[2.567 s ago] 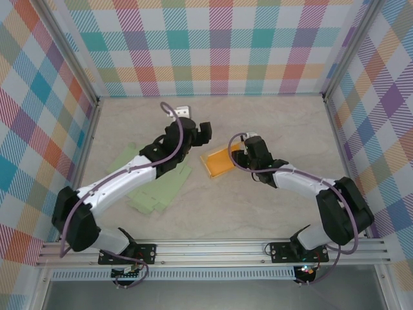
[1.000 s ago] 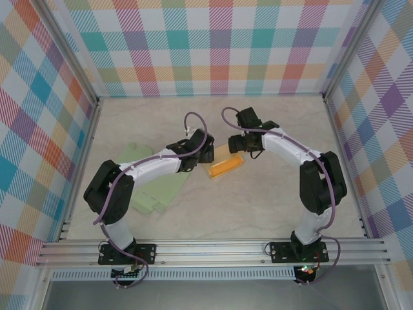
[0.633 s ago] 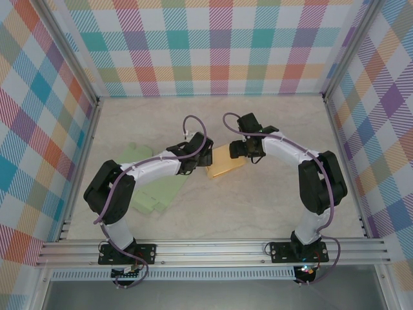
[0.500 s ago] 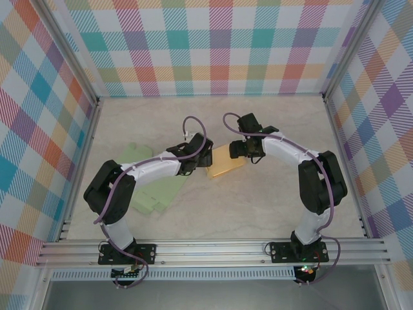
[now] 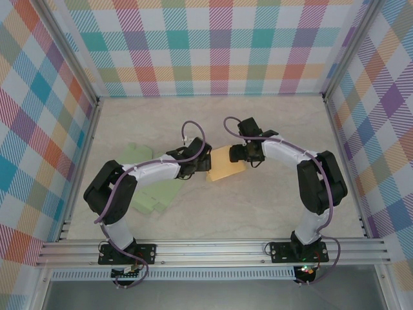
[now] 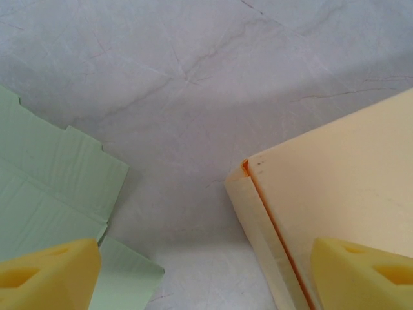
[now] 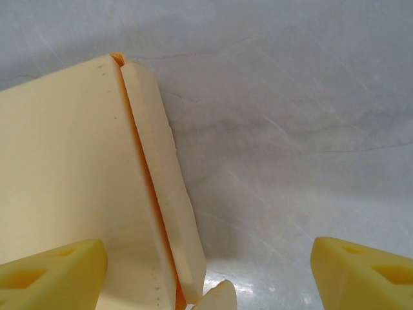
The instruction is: Fold the paper box
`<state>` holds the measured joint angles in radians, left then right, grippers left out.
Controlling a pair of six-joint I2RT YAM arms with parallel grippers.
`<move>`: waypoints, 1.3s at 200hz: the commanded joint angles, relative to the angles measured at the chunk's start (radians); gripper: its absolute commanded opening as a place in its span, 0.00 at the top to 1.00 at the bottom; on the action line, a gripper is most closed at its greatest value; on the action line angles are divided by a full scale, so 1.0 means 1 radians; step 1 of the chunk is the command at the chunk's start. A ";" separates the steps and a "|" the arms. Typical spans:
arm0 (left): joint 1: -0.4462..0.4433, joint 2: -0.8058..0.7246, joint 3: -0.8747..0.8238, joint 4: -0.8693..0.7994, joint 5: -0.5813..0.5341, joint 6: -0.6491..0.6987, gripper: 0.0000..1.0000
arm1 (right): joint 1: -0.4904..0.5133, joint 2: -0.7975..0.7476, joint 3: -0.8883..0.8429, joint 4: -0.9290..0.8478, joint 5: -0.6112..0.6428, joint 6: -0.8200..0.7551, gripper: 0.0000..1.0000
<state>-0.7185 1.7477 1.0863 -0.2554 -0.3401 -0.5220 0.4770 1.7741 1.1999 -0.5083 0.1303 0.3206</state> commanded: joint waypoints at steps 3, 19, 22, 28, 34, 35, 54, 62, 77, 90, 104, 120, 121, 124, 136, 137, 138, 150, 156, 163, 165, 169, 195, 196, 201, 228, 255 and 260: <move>-0.006 -0.007 -0.025 0.018 0.016 -0.030 0.18 | -0.003 -0.024 -0.034 0.012 -0.021 0.027 0.17; -0.007 -0.008 -0.035 0.022 0.018 -0.036 0.20 | -0.003 -0.021 -0.054 0.020 -0.026 0.036 0.18; -0.006 -0.008 -0.038 0.024 0.020 -0.036 0.20 | -0.003 -0.021 -0.058 0.022 -0.027 0.038 0.18; -0.006 -0.010 -0.041 0.026 0.021 -0.038 0.21 | -0.003 -0.021 -0.065 0.026 -0.029 0.041 0.18; -0.006 -0.011 -0.045 0.028 0.023 -0.041 0.22 | -0.003 -0.019 -0.073 0.030 -0.032 0.043 0.19; -0.007 -0.011 -0.046 0.029 0.024 -0.041 0.22 | -0.003 -0.018 -0.074 0.031 -0.031 0.044 0.19; -0.007 -0.012 -0.053 0.036 0.036 -0.047 0.28 | -0.003 -0.016 -0.096 0.041 -0.039 0.058 0.19; -0.006 -0.012 -0.058 0.042 0.043 -0.051 0.29 | -0.003 -0.017 -0.105 0.045 -0.044 0.064 0.20; -0.007 -0.011 -0.064 0.057 0.065 -0.055 0.32 | -0.003 -0.018 -0.114 0.049 -0.056 0.071 0.21; -0.007 -0.011 -0.065 0.069 0.084 -0.056 0.33 | -0.003 -0.023 -0.112 0.044 -0.071 0.072 0.22; -0.007 -0.012 -0.062 0.081 0.105 -0.055 0.35 | -0.002 -0.038 -0.109 0.037 -0.087 0.072 0.22; -0.006 -0.015 -0.057 0.093 0.130 -0.052 0.38 | -0.003 -0.072 -0.112 0.040 -0.117 0.075 0.22; -0.007 -0.015 -0.057 0.094 0.132 -0.053 0.38 | -0.003 -0.075 -0.112 0.039 -0.118 0.075 0.22; -0.007 -0.016 -0.054 0.096 0.135 -0.053 0.39 | -0.003 -0.083 -0.114 0.040 -0.121 0.078 0.22; -0.007 -0.021 -0.054 0.105 0.147 -0.053 0.39 | -0.003 -0.117 -0.120 0.040 -0.123 0.087 0.22; -0.007 -0.021 -0.054 0.106 0.148 -0.052 0.39 | -0.004 -0.121 -0.121 0.039 -0.125 0.089 0.22; -0.007 -0.021 -0.054 0.106 0.148 -0.053 0.39 | -0.004 -0.125 -0.121 0.039 -0.124 0.090 0.22; -0.007 -0.027 -0.049 0.107 0.153 -0.054 0.41 | -0.010 -0.164 -0.129 0.037 -0.130 0.097 0.21; -0.007 -0.029 -0.046 0.107 0.151 -0.053 0.41 | -0.016 -0.185 -0.135 0.035 -0.134 0.102 0.20; -0.006 -0.035 -0.042 0.105 0.153 -0.053 0.41 | -0.025 -0.210 -0.140 0.039 -0.143 0.111 0.17; -0.006 -0.037 -0.041 0.104 0.154 -0.054 0.41 | -0.027 -0.218 -0.142 0.040 -0.145 0.112 0.16; -0.006 -0.040 -0.040 0.105 0.153 -0.053 0.41 | -0.032 -0.232 -0.147 0.043 -0.153 0.116 0.13; -0.003 -0.067 -0.034 0.105 0.157 -0.059 0.34 | -0.063 -0.317 -0.188 0.089 -0.214 0.133 0.00; -0.003 -0.067 -0.033 0.105 0.157 -0.061 0.33 | -0.065 -0.319 -0.189 0.091 -0.217 0.134 0.00; 0.000 -0.070 -0.032 0.104 0.162 -0.067 0.32 | -0.072 -0.329 -0.198 0.104 -0.234 0.139 0.00; 0.020 -0.072 -0.034 0.122 0.217 -0.102 0.25 | -0.129 -0.326 -0.221 0.143 -0.306 0.184 0.00; 0.037 -0.038 -0.033 0.152 0.274 -0.121 0.25 | -0.168 -0.256 -0.221 0.189 -0.397 0.209 0.00; 0.039 -0.030 -0.032 0.155 0.282 -0.124 0.26 | -0.172 -0.240 -0.221 0.202 -0.416 0.212 0.00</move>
<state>-0.7006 1.7023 1.0367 -0.1310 -0.1230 -0.6144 0.3279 1.4719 0.9916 -0.3779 -0.1631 0.4915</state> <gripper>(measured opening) 0.751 0.997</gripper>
